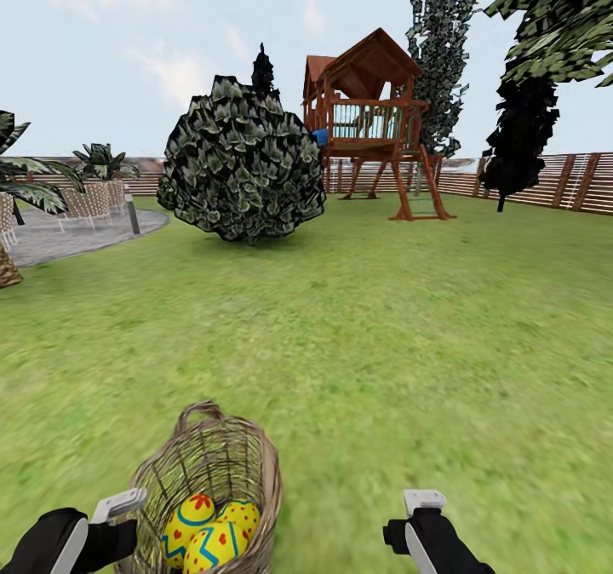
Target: Take the three Easter eggs out of the wicker basket on the lawn in the garden, then place them on the lawn next to a single tree (choose any tree) so that all three eggs are next to the same tree and none are left in the basket.
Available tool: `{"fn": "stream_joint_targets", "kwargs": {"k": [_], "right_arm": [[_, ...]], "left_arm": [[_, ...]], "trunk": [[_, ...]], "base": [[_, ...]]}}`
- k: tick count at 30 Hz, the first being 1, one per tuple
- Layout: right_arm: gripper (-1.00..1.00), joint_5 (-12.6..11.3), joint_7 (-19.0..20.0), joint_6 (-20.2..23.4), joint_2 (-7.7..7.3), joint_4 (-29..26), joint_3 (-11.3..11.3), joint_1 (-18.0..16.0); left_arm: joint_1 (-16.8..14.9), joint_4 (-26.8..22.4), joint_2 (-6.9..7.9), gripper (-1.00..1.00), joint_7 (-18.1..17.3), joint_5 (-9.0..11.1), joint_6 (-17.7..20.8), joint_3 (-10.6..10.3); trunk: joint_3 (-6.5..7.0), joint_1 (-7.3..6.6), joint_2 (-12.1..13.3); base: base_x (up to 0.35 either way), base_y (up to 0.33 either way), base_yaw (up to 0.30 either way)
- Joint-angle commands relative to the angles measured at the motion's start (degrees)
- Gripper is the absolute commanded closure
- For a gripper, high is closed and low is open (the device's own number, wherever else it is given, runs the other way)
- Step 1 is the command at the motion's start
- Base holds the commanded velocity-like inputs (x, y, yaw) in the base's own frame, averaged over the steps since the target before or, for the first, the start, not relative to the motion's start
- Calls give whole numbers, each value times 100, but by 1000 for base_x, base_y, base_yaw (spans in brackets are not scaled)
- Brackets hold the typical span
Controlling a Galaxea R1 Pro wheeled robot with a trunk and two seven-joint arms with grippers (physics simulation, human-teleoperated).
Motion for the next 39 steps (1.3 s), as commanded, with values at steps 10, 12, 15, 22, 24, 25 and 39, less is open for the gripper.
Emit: {"fn": "stream_joint_targets", "kwargs": {"k": [10,12,15,22,24,25,39], "right_arm": [[-100,-60,-53,9,5,2,25,-3],[-100,-60,-53,9,12,7,27,-3],[-100,-60,-53,1,22,115,26,-3],[-100,-60,-53,0,23,151,25,-3],[-100,-56,-53,0,23,152,25,-3],[-100,-58,-53,0,24,152,25,-3],[-100,-93,-53,-1,32,152,23,-3]], "left_arm": [[-2,23,-16,100,-36,-49,33,8],[-2,31,-23,100,-30,-49,32,2],[-2,32,-27,100,-29,-49,33,1],[-2,50,-98,100,-23,-49,25,0],[-2,46,-98,100,-28,-49,25,1],[-2,44,-98,100,-29,-49,25,1],[-2,51,-99,100,-29,-48,34,1]], "trunk": [[-6,-1,-3],[-6,-1,-3],[-6,-1,-3],[-6,-1,-3],[-6,-1,-3],[-6,-1,-3],[227,-287,519]], "base": [[0,0,0],[0,0,0],[0,0,0],[0,0,0],[0,0,0],[0,0,0],[0,0,-70]]}}
